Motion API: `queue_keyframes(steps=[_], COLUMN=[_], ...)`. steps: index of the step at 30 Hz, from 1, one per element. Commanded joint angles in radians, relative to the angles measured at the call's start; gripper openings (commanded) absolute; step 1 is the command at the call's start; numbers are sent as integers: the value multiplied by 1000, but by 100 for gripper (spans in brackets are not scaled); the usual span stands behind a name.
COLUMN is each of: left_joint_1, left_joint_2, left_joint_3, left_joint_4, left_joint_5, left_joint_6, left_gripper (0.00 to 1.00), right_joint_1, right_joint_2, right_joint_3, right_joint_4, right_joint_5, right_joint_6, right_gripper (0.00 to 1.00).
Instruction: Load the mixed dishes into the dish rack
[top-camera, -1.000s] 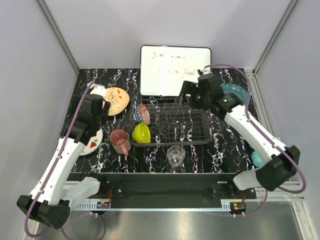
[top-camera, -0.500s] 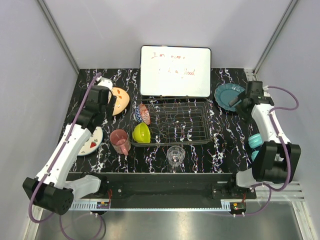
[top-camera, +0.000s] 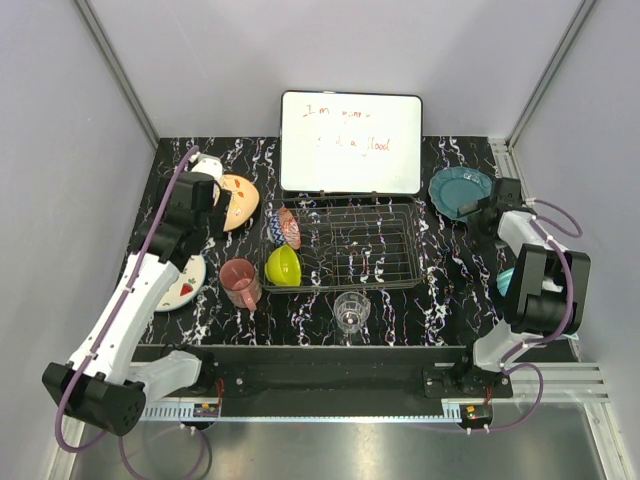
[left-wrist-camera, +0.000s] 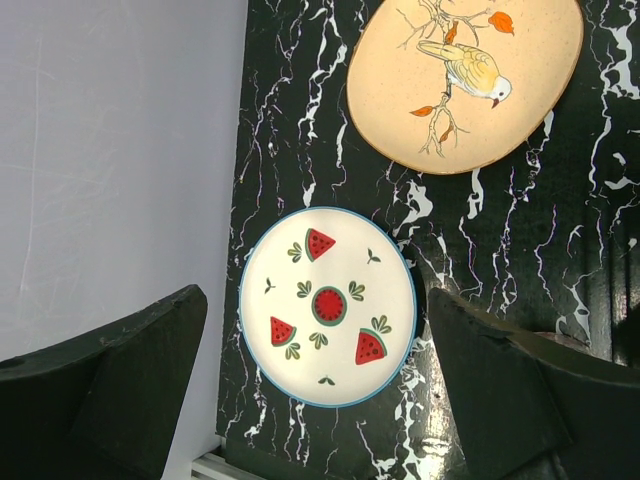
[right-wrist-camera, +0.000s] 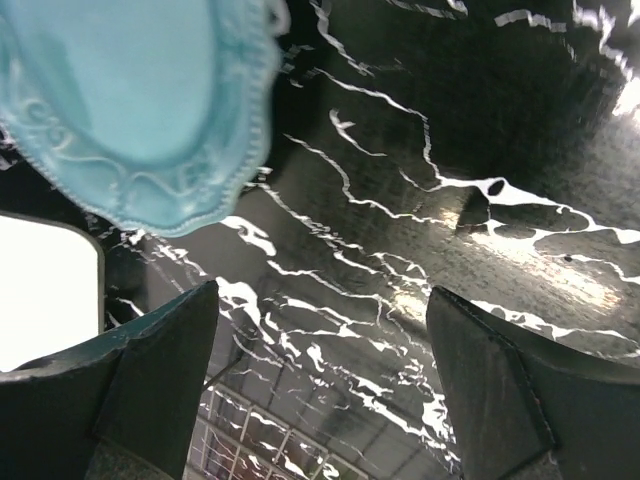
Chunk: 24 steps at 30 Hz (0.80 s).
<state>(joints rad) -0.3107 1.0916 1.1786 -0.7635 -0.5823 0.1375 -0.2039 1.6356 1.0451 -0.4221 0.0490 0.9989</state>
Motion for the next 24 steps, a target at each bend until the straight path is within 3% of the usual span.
queue_keyframes(steps=[1, 24], left_joint_1=[9, 28], left_joint_2=[-25, -16], left_joint_3=[-7, -34], left_joint_4=[50, 70], left_joint_5=[12, 22], left_joint_6=[22, 60], left_gripper=[99, 99], right_joint_1=[-5, -6], right_joint_2=[16, 154], right_joint_3=[-60, -92], right_joint_4=[190, 367], right_joint_5=[-6, 89], right_joint_6=[90, 247], right_gripper=[90, 76])
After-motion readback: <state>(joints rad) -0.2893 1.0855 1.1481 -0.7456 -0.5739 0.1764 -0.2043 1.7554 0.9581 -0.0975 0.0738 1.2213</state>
